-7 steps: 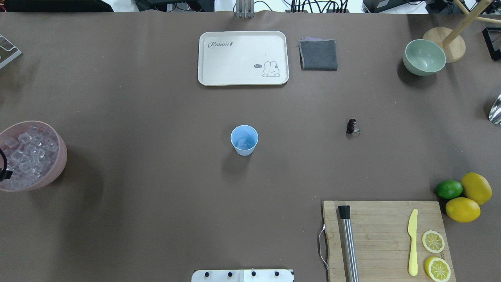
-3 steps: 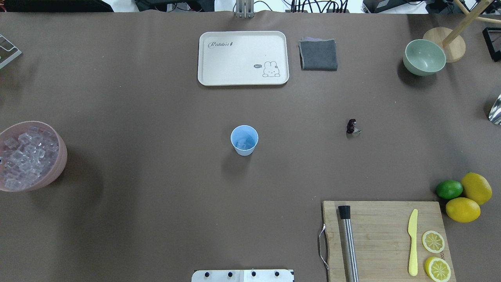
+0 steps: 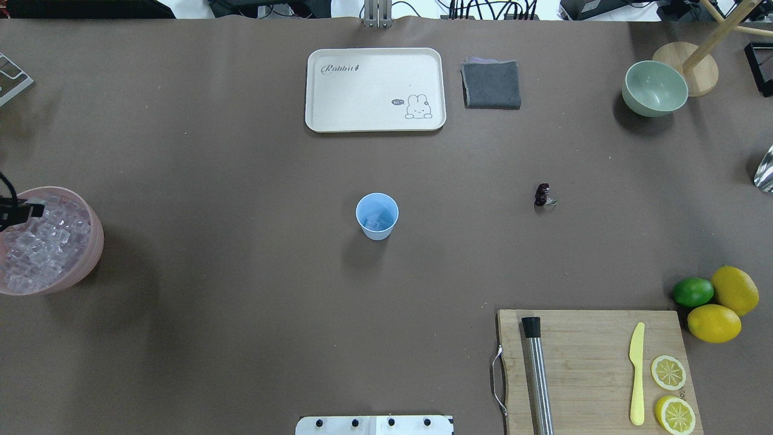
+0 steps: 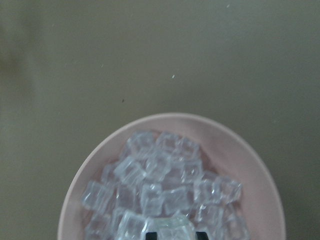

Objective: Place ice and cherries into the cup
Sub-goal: 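Carry the ice cube with the left gripper over the blue cup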

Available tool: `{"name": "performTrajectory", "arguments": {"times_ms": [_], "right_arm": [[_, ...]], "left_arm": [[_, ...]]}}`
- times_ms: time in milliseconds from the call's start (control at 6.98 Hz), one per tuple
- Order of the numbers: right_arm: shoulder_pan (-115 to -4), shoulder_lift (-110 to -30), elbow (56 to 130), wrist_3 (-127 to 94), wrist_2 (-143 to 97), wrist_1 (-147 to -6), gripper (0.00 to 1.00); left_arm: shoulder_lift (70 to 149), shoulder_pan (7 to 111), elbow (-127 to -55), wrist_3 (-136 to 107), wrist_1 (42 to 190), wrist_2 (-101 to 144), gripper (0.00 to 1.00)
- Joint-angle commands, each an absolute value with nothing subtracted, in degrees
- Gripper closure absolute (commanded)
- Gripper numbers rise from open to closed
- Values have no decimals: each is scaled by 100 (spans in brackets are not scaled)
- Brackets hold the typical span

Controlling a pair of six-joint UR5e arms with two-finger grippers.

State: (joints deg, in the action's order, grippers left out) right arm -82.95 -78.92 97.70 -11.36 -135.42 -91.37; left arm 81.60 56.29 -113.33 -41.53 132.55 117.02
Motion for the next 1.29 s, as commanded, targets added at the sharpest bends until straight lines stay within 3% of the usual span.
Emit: {"name": "performTrajectory", "arguments": {"times_ms": [0,287,573,1146], "right_arm": [[-8297,-7936,9756,-1143,-13553,-9141,0],[-8297,-7937,9695,-1134,-13553,-9141,0],[-8288,-7902,9519,-1134,-13553,-9141,0],[-8288,-7831,9501,-1143,-13562,-9141,0]], "left_arm": [[9861,5468,-11059,-5320,12870,11690,100],[11698,4610,-10960,-6044,11373,11289,100],[12775,3397,-10515,-6222,10811,9701,100],[13315,2726,-9493,-6363,11082,8903,100]]}}
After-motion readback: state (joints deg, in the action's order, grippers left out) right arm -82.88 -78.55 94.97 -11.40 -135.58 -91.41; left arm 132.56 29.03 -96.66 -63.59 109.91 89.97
